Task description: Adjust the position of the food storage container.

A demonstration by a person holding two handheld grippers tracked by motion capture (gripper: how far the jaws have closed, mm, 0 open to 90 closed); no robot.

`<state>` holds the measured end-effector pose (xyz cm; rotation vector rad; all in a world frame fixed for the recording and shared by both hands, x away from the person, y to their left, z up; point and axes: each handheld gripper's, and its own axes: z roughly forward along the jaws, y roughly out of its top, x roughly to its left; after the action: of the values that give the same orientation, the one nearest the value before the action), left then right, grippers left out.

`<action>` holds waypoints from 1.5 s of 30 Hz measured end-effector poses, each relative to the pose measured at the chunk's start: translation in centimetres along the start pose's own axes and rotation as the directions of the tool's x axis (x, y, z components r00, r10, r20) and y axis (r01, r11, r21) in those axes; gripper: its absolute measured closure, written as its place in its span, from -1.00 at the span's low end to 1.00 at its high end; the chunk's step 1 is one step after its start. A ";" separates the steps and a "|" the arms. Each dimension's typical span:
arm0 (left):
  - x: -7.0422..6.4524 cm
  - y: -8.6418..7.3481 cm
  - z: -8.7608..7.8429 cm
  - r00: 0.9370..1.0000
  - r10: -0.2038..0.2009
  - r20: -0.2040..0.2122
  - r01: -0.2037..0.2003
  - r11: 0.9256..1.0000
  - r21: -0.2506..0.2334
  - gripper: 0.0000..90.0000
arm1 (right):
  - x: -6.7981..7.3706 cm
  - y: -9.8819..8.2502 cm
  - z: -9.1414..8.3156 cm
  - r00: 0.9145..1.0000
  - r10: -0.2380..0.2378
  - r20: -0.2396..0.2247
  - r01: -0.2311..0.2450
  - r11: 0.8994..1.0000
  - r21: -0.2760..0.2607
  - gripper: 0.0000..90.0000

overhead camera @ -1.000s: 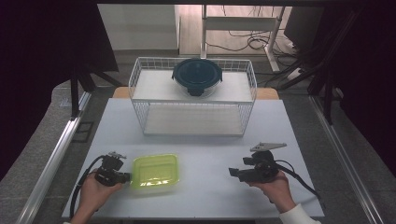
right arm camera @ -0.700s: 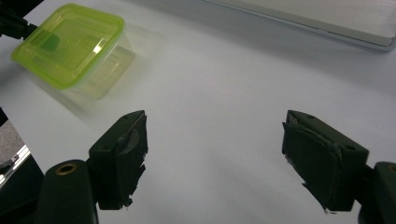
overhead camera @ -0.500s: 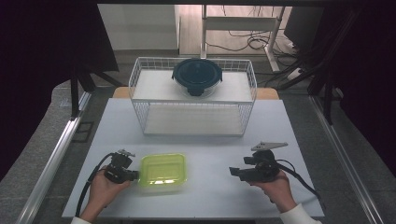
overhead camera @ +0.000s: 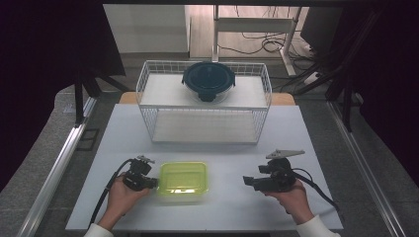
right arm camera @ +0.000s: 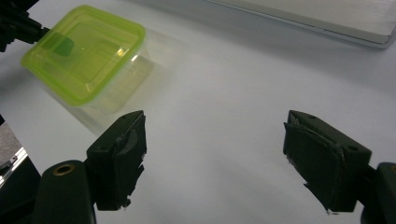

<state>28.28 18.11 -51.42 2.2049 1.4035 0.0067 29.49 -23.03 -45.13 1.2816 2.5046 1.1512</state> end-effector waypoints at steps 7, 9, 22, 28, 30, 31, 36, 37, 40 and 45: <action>-1.6 1.5 1.3 0.999 0.029 0.020 -0.029 1.000 0.002 1.00 | -0.1 0.0 -0.2 1.000 -0.001 -0.007 0.001 1.000 -0.006 -0.53; -1.9 2.0 1.7 0.999 0.017 0.043 -0.018 1.000 0.001 1.00 | -0.1 0.0 -0.2 1.000 -0.001 -0.009 0.001 1.000 -0.005 -0.53; -3.3 3.0 2.7 0.998 0.039 0.048 -0.038 0.999 -0.029 1.00 | -0.1 0.0 -0.3 1.000 -0.003 0.002 0.003 1.000 -0.008 -0.54; -2.5 2.4 0.3 1.000 0.015 -0.004 -0.015 0.992 -0.124 1.00 | 0.1 0.2 -0.7 0.994 0.049 -0.100 -0.055 0.996 -0.063 -0.58; -2.4 2.0 -0.8 1.000 0.013 0.008 -0.012 0.988 -0.157 1.00 | 0.3 0.3 -0.5 0.989 0.071 -0.128 -0.080 0.994 -0.071 -0.57; -2.4 1.8 -1.2 1.000 0.015 0.014 -0.013 0.986 -0.168 1.00 | 0.3 0.3 -0.5 0.989 0.071 -0.128 -0.080 0.994 -0.071 -0.57; -2.3 1.3 -3.2 0.999 -0.014 0.044 0.026 0.959 -0.281 0.31 | 0.4 0.3 0.0 0.988 0.092 -0.127 -0.098 0.994 -0.046 -0.57; -2.2 1.3 -3.5 0.998 -0.026 0.055 0.041 0.956 -0.291 0.14 | 0.5 0.3 0.1 0.988 0.090 -0.128 -0.096 0.994 -0.043 -0.57; -2.0 1.3 -3.9 0.996 -0.041 0.078 0.063 0.953 -0.296 -0.18 | 0.5 0.3 0.2 0.989 0.078 -0.125 -0.083 0.996 -0.040 -0.58; -2.2 1.3 -3.9 0.994 -0.043 0.104 0.073 0.952 -0.299 -0.29 | 0.7 0.2 0.2 0.990 0.072 -0.125 -0.077 0.997 -0.032 -0.59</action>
<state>27.33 17.49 -46.96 1.8876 1.3171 0.0872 29.23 -22.32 -44.92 1.3446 2.5268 1.3261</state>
